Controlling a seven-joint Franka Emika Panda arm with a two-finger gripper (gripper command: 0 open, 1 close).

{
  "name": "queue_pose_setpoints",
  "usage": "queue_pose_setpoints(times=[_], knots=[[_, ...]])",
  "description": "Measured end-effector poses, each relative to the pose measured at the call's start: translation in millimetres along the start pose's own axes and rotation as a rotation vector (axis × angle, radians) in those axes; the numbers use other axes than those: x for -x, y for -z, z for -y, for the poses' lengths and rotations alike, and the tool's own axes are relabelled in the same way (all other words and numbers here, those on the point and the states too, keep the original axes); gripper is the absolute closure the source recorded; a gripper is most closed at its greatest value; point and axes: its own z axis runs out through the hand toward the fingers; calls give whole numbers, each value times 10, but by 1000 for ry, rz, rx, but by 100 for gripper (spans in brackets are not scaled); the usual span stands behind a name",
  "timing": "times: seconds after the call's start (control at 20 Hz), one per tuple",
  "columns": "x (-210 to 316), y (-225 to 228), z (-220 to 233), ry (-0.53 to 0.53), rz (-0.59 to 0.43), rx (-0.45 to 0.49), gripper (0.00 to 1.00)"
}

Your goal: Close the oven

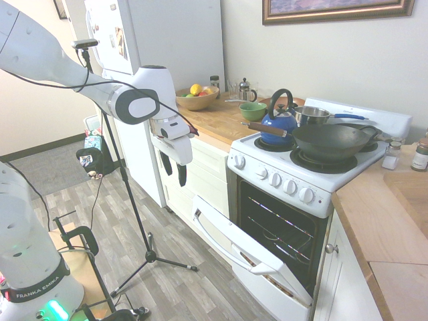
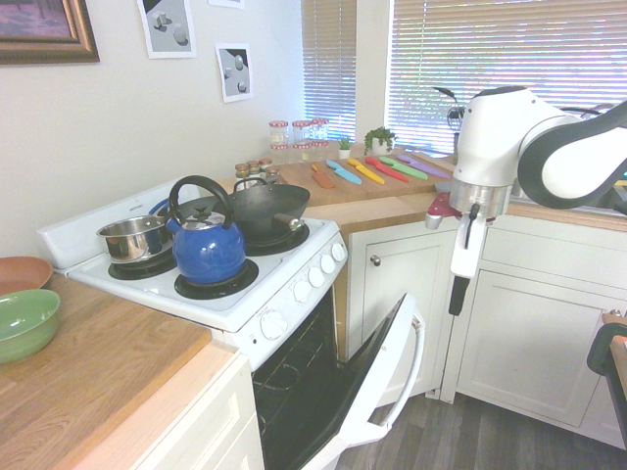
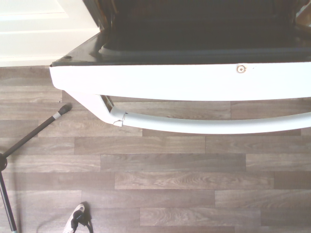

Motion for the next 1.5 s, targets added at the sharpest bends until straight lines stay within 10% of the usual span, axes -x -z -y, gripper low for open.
queue_pose_setpoints(times=[0.4,1.5], knots=[[-58,-191,24,3,36,28,0],[-691,-2558,57,-2,12,-29,0]])
